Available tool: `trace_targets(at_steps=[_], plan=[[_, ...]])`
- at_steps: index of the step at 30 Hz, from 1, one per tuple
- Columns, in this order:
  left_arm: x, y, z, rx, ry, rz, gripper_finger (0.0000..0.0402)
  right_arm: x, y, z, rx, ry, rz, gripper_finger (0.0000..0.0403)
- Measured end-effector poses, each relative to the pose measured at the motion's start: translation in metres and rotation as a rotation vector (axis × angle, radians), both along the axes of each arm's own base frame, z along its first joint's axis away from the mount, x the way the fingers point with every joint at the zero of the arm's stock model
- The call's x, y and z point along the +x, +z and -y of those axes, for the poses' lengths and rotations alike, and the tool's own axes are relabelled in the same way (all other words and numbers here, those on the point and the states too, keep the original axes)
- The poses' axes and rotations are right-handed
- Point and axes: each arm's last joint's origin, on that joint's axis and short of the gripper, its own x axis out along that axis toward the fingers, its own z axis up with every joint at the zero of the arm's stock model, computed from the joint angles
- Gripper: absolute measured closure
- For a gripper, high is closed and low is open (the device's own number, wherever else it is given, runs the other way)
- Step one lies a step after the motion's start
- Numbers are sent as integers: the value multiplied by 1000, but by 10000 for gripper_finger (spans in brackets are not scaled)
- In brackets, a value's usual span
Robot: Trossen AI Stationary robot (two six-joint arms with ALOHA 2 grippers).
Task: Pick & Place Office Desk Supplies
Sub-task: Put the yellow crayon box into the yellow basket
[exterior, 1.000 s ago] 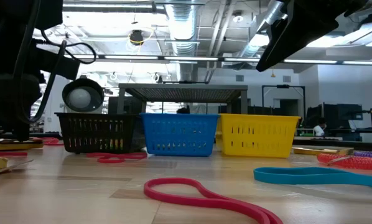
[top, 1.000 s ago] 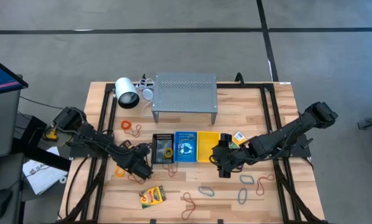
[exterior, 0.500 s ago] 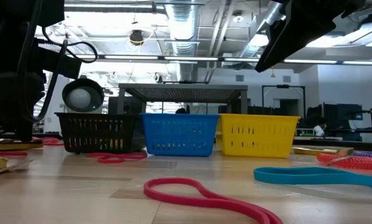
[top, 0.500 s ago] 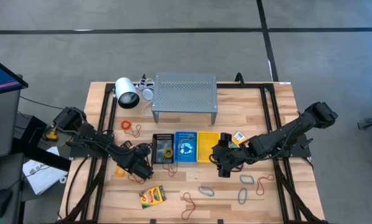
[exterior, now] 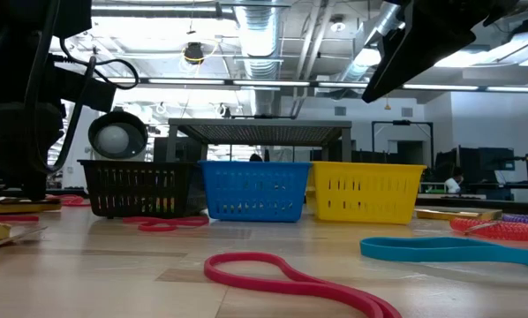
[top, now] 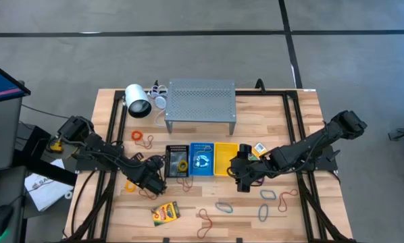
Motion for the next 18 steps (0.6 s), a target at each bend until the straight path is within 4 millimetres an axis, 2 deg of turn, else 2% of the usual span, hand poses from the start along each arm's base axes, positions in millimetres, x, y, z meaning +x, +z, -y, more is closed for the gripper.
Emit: trace_targets(at_steps=[18], plan=[[1, 0, 1, -20, -6, 6, 355, 0, 0, 0, 5, -5, 1, 138]])
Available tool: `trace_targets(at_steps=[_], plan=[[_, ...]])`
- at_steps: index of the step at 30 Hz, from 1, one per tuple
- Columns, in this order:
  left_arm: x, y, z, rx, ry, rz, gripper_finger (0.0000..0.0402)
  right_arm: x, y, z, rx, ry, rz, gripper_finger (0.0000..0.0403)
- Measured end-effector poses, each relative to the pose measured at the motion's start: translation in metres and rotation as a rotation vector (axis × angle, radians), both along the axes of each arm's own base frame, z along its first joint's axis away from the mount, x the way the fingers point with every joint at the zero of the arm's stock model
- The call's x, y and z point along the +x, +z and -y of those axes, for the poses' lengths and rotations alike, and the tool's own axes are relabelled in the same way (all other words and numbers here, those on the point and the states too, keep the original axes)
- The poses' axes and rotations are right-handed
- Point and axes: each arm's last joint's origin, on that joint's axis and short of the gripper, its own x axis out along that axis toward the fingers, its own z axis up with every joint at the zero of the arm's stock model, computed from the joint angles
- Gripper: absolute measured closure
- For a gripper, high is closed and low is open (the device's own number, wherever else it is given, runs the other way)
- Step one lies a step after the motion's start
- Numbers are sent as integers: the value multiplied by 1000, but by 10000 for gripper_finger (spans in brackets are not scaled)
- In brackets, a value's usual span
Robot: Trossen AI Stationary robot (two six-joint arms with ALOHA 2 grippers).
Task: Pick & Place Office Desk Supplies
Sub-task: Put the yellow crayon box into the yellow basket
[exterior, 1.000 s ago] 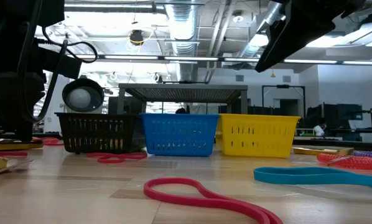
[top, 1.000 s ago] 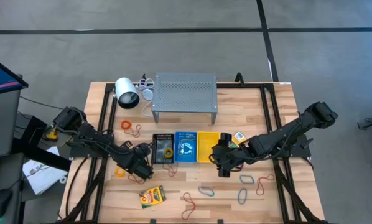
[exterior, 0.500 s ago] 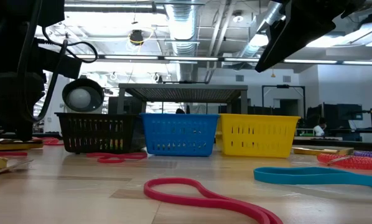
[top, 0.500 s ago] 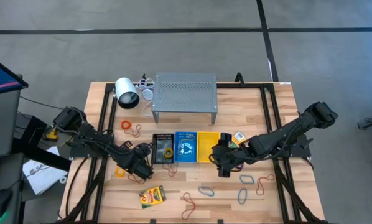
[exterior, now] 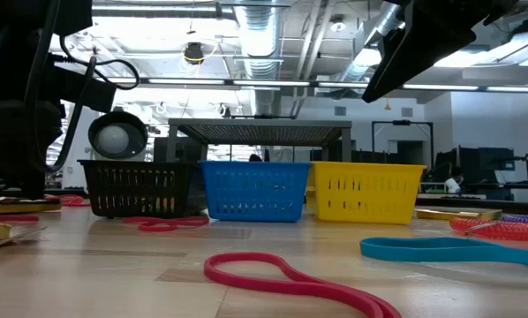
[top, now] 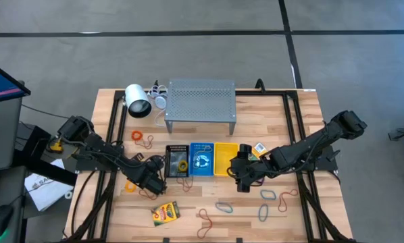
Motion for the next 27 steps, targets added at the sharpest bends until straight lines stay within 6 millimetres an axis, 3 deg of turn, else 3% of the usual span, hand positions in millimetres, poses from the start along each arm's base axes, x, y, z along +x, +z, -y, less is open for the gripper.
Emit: trace_targets(at_steps=[7, 15, 19, 27], plan=[[0, 0, 0, -1, -1, 0, 383, 0, 0, 0, 0, 0, 0, 138], [1, 0, 1, -13, 0, 14, 382, 0, 0, 0, 1, -1, 0, 138], [3, 0, 2, -30, -22, 15, 350, 0, 0, 0, 2, -2, 1, 138], [4, 0, 3, -35, -24, 24, 249, 0, 0, 0, 2, -2, 1, 138]])
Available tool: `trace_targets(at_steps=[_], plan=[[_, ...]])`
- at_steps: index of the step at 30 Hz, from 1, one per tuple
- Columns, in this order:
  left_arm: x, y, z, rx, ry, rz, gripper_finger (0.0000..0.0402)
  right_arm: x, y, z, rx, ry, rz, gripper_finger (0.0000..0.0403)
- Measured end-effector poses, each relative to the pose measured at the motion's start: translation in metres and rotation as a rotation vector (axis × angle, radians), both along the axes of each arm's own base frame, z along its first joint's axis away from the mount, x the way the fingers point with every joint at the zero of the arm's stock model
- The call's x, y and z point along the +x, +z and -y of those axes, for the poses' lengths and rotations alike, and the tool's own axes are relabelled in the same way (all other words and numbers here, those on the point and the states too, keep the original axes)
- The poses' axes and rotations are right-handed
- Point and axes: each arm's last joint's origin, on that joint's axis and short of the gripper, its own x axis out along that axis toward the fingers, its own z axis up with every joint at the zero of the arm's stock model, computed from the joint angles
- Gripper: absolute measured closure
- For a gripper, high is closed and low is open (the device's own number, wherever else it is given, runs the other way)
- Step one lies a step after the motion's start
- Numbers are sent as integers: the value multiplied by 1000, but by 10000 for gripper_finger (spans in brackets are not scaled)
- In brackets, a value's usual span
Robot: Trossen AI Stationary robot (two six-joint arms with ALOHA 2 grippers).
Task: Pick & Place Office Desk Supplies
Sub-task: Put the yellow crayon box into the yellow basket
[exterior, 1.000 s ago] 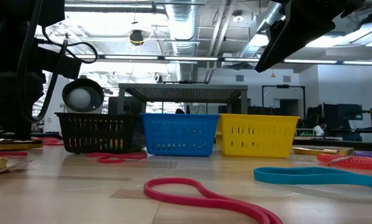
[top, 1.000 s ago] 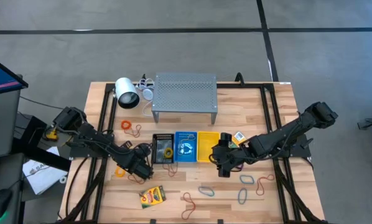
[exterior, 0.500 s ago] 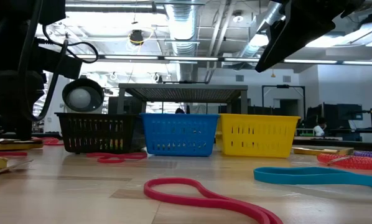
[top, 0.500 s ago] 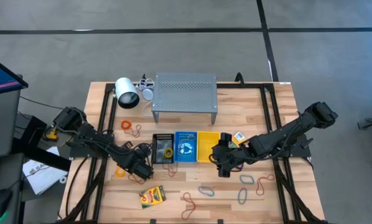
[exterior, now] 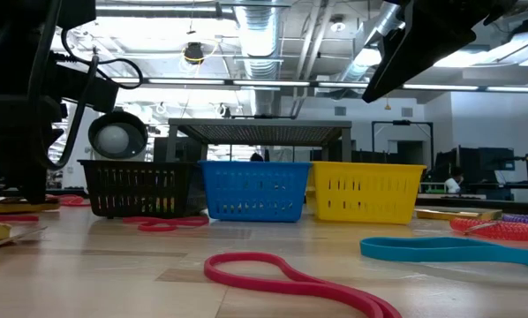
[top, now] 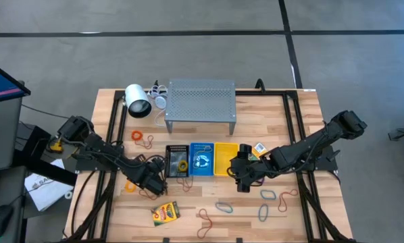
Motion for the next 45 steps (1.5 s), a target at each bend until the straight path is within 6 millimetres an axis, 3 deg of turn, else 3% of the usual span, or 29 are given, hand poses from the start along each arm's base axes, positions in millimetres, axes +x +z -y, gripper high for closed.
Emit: trace_targets(at_steps=[4, 9, 24, 33, 45], plan=[[0, 0, 0, -3, 3, 4, 216, 0, 0, 0, 0, 0, 0, 138], [4, 3, 1, -11, -1, 18, 204, 0, 0, 0, -1, 1, 0, 138], [7, 12, -10, 24, 6, -68, 239, 0, 0, 0, 3, -4, 1, 138], [-5, 0, -15, 3, 24, -132, 242, 0, 0, 0, 3, -4, 1, 138], [-3, -1, -14, -3, 32, -107, 243, 0, 0, 0, 4, -4, 1, 138]])
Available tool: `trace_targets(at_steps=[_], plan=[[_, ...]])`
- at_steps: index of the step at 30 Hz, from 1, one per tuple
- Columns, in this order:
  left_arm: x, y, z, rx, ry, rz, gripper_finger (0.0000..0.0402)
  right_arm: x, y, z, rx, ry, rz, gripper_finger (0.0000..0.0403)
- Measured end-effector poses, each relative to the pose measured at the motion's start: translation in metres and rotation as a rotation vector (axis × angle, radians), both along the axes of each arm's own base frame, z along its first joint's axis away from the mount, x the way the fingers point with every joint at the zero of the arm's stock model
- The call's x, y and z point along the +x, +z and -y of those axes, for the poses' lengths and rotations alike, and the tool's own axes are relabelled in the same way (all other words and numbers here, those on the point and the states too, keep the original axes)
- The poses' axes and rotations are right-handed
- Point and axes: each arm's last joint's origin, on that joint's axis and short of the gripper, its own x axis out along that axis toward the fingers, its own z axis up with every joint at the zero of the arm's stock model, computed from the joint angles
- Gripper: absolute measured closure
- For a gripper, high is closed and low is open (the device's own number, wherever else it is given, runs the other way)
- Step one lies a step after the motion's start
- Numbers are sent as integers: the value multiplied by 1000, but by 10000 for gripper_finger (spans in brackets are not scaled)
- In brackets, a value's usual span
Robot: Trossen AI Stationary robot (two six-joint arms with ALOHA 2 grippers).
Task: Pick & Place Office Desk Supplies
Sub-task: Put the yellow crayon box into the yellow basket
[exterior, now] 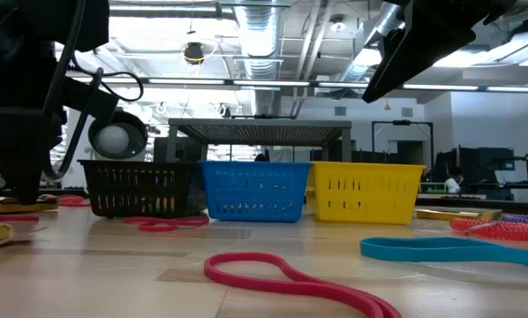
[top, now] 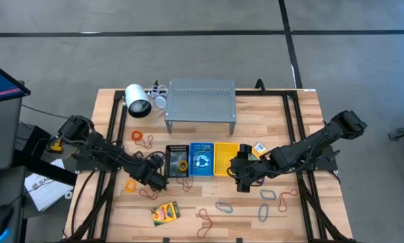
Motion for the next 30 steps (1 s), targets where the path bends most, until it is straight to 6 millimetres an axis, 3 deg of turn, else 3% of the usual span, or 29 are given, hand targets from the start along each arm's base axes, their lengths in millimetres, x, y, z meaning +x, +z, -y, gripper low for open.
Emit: trace_targets(at_steps=[11, 30], plan=[[0, 0, 0, 0, 0, 1, 245, 0, 0, 0, 1, -2, 0, 138], [0, 0, 0, -1, 0, 2, 354, 0, 0, 0, 4, -4, 1, 138]])
